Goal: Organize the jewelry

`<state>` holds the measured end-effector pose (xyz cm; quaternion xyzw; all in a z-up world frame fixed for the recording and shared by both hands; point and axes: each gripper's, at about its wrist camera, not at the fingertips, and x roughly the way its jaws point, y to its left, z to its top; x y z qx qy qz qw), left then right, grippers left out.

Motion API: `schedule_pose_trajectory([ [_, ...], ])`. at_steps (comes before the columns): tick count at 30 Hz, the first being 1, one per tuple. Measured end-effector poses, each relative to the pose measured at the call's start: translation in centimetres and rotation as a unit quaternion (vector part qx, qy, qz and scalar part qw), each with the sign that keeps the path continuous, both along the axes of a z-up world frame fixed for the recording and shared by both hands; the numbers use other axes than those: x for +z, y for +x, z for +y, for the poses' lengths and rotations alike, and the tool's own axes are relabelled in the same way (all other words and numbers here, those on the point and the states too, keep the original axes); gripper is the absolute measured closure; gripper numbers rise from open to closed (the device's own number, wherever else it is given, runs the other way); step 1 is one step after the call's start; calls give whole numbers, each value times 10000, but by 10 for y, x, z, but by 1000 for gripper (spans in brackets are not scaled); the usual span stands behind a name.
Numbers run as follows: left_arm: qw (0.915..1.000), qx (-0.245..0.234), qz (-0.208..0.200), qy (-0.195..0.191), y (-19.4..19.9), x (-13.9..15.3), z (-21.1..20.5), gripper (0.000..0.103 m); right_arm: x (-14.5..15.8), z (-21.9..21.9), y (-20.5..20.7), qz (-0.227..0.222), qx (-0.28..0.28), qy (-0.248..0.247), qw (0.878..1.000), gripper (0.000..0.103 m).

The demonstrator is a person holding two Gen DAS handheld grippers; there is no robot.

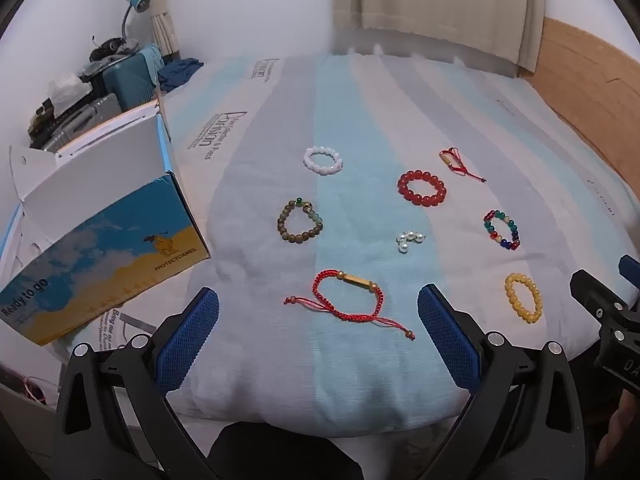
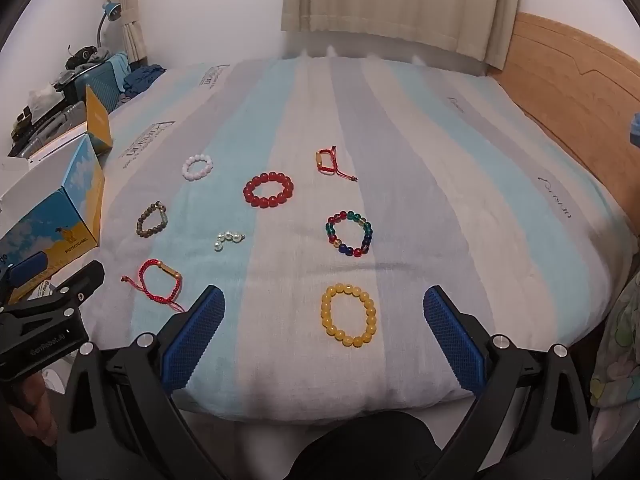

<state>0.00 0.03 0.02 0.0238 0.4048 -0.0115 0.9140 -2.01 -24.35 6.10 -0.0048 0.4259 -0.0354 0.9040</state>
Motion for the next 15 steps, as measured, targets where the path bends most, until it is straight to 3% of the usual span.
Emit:
schedule_pose_trajectory([
  [15, 10000, 20, 50, -5, 4, 0, 1, 6, -2, -2, 1, 7, -2, -11, 10000, 7],
])
